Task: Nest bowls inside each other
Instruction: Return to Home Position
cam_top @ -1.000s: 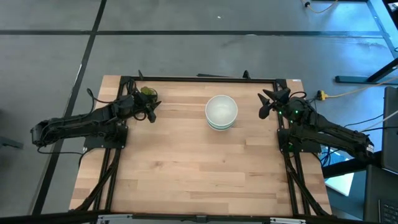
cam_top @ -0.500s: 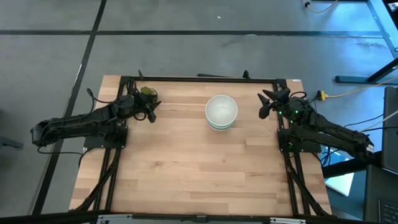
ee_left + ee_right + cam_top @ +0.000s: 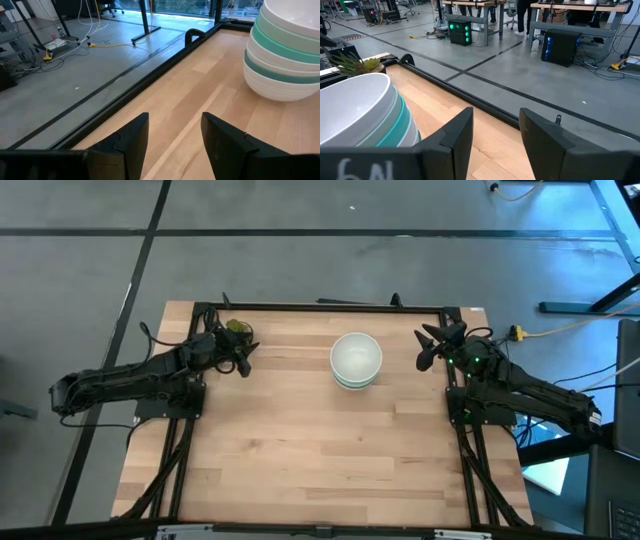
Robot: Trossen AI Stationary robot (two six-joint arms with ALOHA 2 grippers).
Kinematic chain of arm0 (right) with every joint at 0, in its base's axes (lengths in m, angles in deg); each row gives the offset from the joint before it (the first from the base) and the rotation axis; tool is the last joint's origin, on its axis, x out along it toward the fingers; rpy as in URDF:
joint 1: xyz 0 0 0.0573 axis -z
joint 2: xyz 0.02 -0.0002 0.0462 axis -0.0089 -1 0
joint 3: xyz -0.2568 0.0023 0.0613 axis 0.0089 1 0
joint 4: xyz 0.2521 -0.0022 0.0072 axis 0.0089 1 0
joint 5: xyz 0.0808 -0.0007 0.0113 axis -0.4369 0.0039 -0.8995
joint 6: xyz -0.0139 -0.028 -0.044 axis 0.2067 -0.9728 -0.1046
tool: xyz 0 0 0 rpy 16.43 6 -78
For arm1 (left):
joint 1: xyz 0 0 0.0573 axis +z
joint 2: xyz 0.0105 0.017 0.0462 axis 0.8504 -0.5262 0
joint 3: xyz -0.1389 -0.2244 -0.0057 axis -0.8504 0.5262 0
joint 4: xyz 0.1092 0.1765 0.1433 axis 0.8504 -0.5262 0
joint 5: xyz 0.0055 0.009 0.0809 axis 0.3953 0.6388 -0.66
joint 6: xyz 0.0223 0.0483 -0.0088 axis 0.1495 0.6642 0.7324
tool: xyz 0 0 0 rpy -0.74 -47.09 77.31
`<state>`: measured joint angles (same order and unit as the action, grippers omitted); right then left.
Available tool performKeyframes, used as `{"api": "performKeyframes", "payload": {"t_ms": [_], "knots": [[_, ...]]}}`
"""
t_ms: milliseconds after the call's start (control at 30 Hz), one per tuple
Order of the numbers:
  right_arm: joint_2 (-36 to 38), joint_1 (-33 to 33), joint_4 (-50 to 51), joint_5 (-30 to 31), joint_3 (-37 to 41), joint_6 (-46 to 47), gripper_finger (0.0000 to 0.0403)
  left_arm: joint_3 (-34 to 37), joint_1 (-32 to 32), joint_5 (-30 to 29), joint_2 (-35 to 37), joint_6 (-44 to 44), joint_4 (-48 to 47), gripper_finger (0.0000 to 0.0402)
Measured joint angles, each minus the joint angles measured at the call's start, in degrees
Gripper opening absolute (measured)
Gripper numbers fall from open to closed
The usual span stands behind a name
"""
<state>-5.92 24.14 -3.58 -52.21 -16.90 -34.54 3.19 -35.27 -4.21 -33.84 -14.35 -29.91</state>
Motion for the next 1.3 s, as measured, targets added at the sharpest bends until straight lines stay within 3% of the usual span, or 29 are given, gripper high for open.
{"api": "performKeyframes", "payload": {"t_ms": [700,1033,1300], "knots": [[0.18,-1.33,0.0,-0.07,-0.02,-2.88,0.0162,0.0,0.0,-0.02,0.0,0.01,0.0,0.0176],[5.53,-1.72,-0.04,-1.57,-0.09,-4.68,0.0162,0.0,0.0,-0.02,0.0,0.02,0.0,0.0176],[9.84,-1.83,-2.84,-6.12,-0.09,-4.86,0.0162,0.0,-0.02,-0.02,0.0,0.02,-0.01,0.0176]]}}
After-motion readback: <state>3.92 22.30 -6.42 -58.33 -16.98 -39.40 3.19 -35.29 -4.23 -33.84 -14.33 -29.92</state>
